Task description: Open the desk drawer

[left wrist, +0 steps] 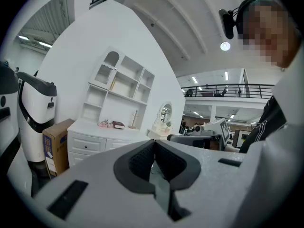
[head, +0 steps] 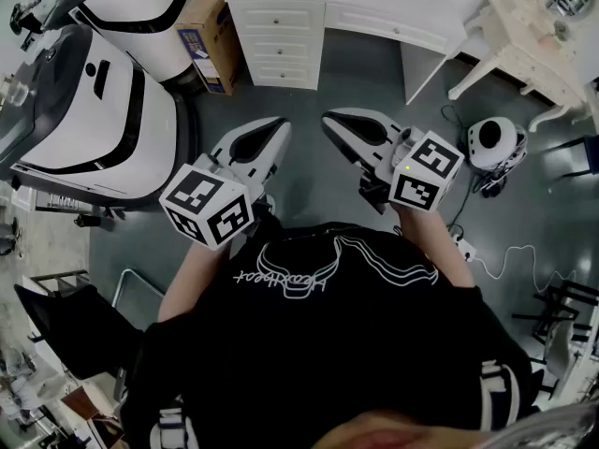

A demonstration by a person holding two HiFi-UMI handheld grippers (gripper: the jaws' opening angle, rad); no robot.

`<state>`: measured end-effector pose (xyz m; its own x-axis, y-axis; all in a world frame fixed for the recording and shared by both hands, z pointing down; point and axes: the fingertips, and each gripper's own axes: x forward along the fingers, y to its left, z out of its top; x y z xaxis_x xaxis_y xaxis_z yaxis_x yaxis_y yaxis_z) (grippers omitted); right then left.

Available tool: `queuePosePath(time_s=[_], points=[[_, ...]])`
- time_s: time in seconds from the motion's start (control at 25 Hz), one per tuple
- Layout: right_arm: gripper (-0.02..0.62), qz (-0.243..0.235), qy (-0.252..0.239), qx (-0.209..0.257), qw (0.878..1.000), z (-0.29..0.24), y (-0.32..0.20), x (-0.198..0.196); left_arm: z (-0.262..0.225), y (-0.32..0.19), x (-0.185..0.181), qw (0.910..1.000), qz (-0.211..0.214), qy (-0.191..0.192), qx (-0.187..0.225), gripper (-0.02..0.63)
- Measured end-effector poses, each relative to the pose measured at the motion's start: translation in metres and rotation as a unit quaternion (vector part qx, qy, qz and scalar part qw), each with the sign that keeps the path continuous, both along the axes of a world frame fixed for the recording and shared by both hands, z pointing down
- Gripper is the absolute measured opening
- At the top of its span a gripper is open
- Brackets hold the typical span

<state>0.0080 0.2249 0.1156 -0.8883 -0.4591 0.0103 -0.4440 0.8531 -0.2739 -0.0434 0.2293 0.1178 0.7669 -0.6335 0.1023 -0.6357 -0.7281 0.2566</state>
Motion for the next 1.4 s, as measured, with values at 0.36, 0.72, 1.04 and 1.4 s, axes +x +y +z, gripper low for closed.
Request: queuePosePath(time_s=[0.36, 0.72, 1.04, 1.4], points=[[0.005, 0.006, -0.001, -0.001, 1.000, 0.000, 0.005, 0.021, -0.003, 0.005, 0.030, 0.9997, 0.020, -0.010, -0.004, 0.005], [0.005, 0.031, -0.008, -0.041, 0.999, 0.028, -0.023, 0.020, 0.024, -0.016, 0.027, 0.9986, 0.030, -0.022, -0.037, 0.005], [0.005, 0.049, -0.004, -0.076, 0.996, 0.054, -0.091, 0.012, 0.055, -0.088, 0.017, 0.9966, 0.038, -0.013, -0.072, 0.005], [0.005, 0.072, 0.005, -0.129, 0.989, 0.101, -0.203, -0.002, 0.105, -0.209, 0.006, 0.9907, 0.048, 0.004, -0.127, 0.005]])
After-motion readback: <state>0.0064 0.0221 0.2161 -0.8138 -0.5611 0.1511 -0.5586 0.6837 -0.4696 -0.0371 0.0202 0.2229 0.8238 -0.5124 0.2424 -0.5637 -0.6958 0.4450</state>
